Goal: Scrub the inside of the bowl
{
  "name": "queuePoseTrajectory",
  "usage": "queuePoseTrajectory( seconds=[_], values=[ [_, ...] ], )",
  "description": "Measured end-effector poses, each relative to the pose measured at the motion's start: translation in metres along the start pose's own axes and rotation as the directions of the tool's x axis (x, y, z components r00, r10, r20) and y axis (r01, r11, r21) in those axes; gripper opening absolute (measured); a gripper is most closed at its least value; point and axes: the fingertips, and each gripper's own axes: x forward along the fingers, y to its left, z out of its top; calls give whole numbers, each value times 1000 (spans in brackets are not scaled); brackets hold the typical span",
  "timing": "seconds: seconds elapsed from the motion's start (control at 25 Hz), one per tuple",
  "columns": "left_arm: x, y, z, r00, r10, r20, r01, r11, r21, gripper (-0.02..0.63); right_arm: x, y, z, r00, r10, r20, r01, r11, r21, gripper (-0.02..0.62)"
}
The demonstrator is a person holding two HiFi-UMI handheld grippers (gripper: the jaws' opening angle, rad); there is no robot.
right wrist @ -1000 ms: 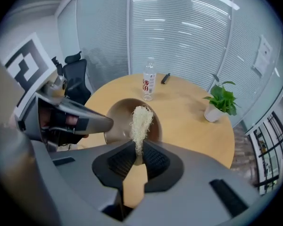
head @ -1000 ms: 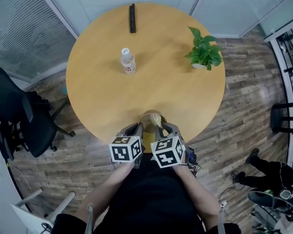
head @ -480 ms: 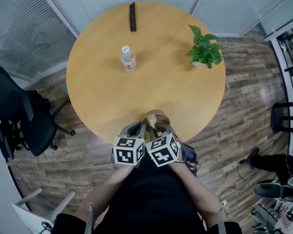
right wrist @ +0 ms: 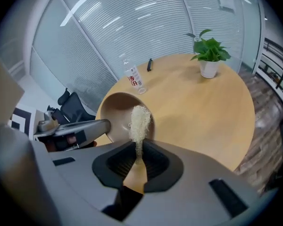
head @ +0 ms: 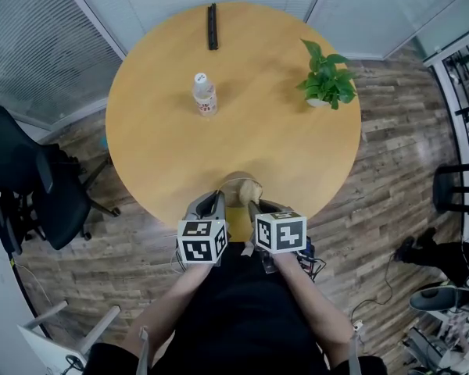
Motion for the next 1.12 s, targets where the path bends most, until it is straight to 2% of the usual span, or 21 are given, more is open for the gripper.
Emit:
queuePoseTrajectory(
  seconds=[0.08, 0.2, 0.32, 0.4, 0.44, 0.52, 0.68, 0.76, 0.84, 0.88, 0.92, 0.96, 1.0, 1.04, 1.08, 1.12],
  values=[
    [0, -3, 0, 1000, -8, -1, 8, 1000, 9, 18, -2, -5, 2, 999, -30, 13, 31, 999, -22, 48],
    [0, -12, -1, 1000, -26, -6, 26, 998, 49, 18, -5, -14, 8, 992, -122, 35, 126, 979, -162, 48],
    [1, -20, -2, 999, -39, -13, 40, 996, 83, 21, -8, -15, 19, 974, -209, 90, 227, 907, -355, 48],
    [2, -22, -3, 999, -51, -20, 52, 995, 82, 21, -9, -13, 24, 957, -257, 136, 290, 822, -490, 48],
    [2, -22, -4, 998, -55, -24, 57, 995, 78, 21, -10, -12, 27, 947, -277, 165, 321, 764, -560, 48],
    [3, -21, -4, 998, -57, -32, 59, 996, 74, 23, -10, -10, 32, 925, -302, 233, 376, 620, -689, 48],
    [4, -20, -7, 997, -63, -54, 67, 995, 75, 25, -9, -4, 38, 890, -291, 351, 429, 275, -861, 48],
    [4, -21, -10, 995, -71, -70, 76, 994, 77, 26, -8, 1, 39, 877, -264, 403, 437, 84, -896, 48],
    [5, -20, -12, 993, -76, -87, 83, 993, 81, 26, -6, 7, 38, 865, -204, 458, 444, -113, -889, 48],
    [6, -19, -14, 992, -78, -97, 86, 993, 81, 26, -5, 11, 37, 862, -162, 480, 449, -198, -872, 48],
    [6, -18, -15, 991, -81, -106, 90, 993, 78, 26, -4, 15, 35, 861, -117, 495, 453, -266, -851, 48],
    [6, -17, -16, 990, -86, -114, 95, 993, 73, 26, -2, 17, 32, 862, -78, 501, 455, -317, -832, 48],
    [6, -17, -17, 989, -93, -118, 102, 992, 68, 26, 0, 17, 29, 864, -52, 501, 454, -352, -819, 48],
    [6, -17, -17, 988, -103, -118, 111, 992, 62, 26, 2, 15, 28, 866, -42, 498, 449, -370, -813, 48],
    [5, -19, -18, 987, -114, -115, 121, 991, 57, 26, 4, 13, 27, 868, -47, 494, 444, -371, -816, 48],
    [5, -21, -17, 986, -123, -111, 130, 990, 53, 27, 5, 10, 27, 872, -63, 486, 435, -355, -827, 48]
  ],
)
